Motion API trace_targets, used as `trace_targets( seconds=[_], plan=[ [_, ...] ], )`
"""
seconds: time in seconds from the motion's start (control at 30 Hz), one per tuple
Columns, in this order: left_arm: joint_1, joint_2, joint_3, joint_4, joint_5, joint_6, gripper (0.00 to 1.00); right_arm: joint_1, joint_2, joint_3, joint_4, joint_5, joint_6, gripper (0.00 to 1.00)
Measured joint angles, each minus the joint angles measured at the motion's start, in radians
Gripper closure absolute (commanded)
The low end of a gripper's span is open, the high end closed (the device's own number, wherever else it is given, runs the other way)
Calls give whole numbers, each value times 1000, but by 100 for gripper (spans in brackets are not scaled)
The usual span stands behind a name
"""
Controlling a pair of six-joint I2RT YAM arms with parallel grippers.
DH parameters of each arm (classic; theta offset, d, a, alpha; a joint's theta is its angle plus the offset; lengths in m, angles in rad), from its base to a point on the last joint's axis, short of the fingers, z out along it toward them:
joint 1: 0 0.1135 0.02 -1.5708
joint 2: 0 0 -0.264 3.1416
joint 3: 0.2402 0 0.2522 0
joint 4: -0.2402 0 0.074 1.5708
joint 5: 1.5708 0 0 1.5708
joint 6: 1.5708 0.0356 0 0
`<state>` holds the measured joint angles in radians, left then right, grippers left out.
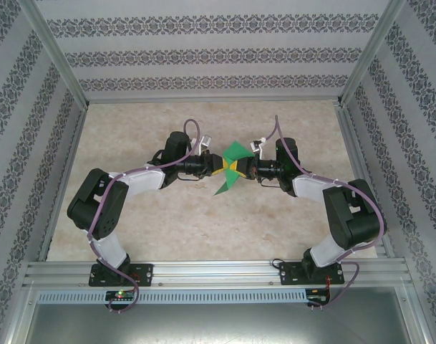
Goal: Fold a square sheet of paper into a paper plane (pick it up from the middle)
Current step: Turn over the paper at the center of the table.
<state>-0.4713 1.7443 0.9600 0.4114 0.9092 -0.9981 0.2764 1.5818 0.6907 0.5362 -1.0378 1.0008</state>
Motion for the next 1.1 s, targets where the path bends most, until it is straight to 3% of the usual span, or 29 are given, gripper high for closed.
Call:
trace_targets(
  seconds=[0.13,0.37,0.6,0.67,1.1],
  plan=[
    [0,0,10,-18,0,5,91,-4,0,0,-1,0,-1,94],
    [0,0,13,-36,-1,19,92,-28,-31,0,-103,15,-53,65],
    [-1,0,13,-40,-25,18,92,-57,-188,-1,-319,85,-173,48],
    [0,0,13,-39,-34,13,92,-56,-220,-13,-341,103,-184,40],
    [-1,24,16,8,-53,-51,91,73,-221,-97,-247,181,-30,40]
  ],
)
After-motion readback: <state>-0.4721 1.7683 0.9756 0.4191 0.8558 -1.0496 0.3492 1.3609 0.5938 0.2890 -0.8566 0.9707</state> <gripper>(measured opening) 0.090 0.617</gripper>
